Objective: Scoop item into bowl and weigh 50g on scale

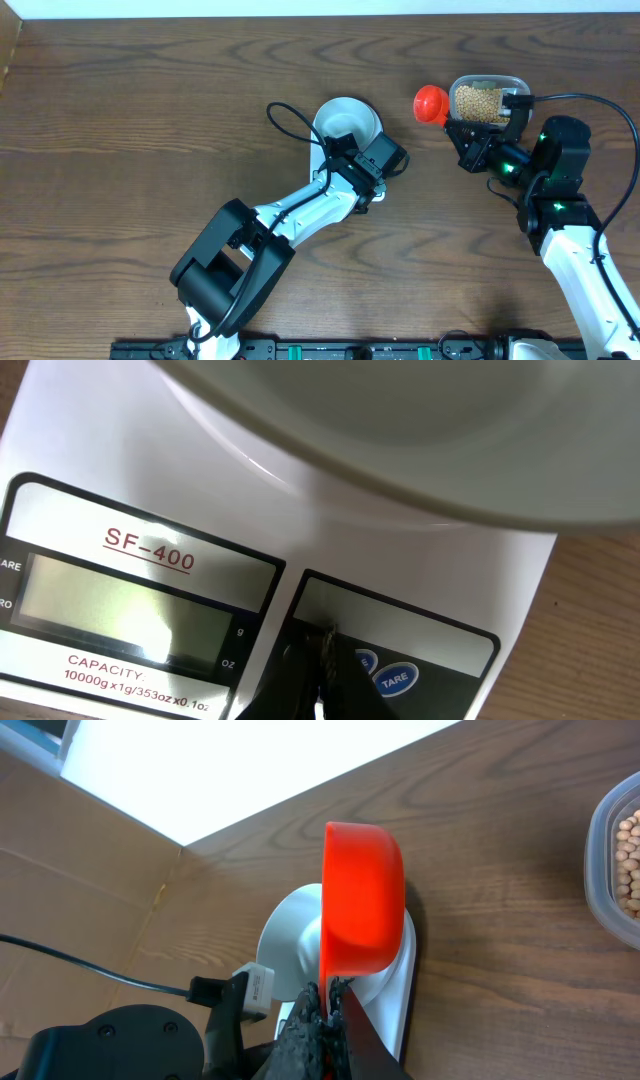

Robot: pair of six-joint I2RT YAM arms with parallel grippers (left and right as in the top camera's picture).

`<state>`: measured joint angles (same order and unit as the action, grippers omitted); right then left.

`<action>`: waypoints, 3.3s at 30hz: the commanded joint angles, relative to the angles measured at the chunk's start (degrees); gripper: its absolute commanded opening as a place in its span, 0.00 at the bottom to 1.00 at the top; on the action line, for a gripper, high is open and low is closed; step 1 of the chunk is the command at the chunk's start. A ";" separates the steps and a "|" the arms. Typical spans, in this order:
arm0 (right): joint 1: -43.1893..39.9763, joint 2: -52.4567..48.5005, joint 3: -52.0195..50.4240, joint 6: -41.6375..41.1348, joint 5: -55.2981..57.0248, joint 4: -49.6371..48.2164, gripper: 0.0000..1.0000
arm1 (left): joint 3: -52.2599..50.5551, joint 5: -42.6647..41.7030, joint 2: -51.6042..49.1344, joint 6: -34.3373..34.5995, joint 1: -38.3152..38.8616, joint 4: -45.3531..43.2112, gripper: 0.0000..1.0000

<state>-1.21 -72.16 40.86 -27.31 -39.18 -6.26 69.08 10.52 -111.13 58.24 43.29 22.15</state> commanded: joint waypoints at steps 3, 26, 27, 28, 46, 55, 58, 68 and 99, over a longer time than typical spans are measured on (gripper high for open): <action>-0.26 -0.07 1.03 1.25 0.07 -0.35 0.01 | -1.03 -1.01 -1.46 -0.79 0.02 1.77 0.07; -0.31 -0.07 1.03 1.25 0.24 -0.15 0.01 | -1.03 -0.72 12.83 -3.61 0.02 11.10 0.07; -0.31 -0.07 1.03 1.25 0.22 -0.13 0.01 | -1.03 -0.31 13.29 -3.61 -0.04 12.13 0.07; -0.31 -0.07 1.03 1.25 0.22 -0.07 0.01 | -1.03 0.46 13.77 -3.61 -0.11 13.05 0.07; -0.31 -0.07 1.03 1.25 0.28 5.66 0.01 | -1.03 9.49 16.11 -3.54 -14.62 25.38 0.07; -0.31 -0.07 1.03 1.01 1.36 5.66 0.01 | -1.03 9.46 16.11 -4.63 -20.94 28.37 0.07; -0.33 -0.07 1.03 1.03 2.14 5.64 0.01 | -1.03 9.46 16.09 -4.61 -20.46 28.30 0.07; -0.31 -0.07 1.03 1.27 3.32 5.62 0.01 | -1.05 4.48 15.87 -2.38 -9.55 18.95 0.07; -0.31 -0.07 1.03 2.62 3.30 5.64 0.01 | -1.05 4.04 2.05 4.04 2.34 3.58 0.07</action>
<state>-1.21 -72.16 40.86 -26.06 -36.14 -0.67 68.45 14.68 -107.13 61.73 45.60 25.93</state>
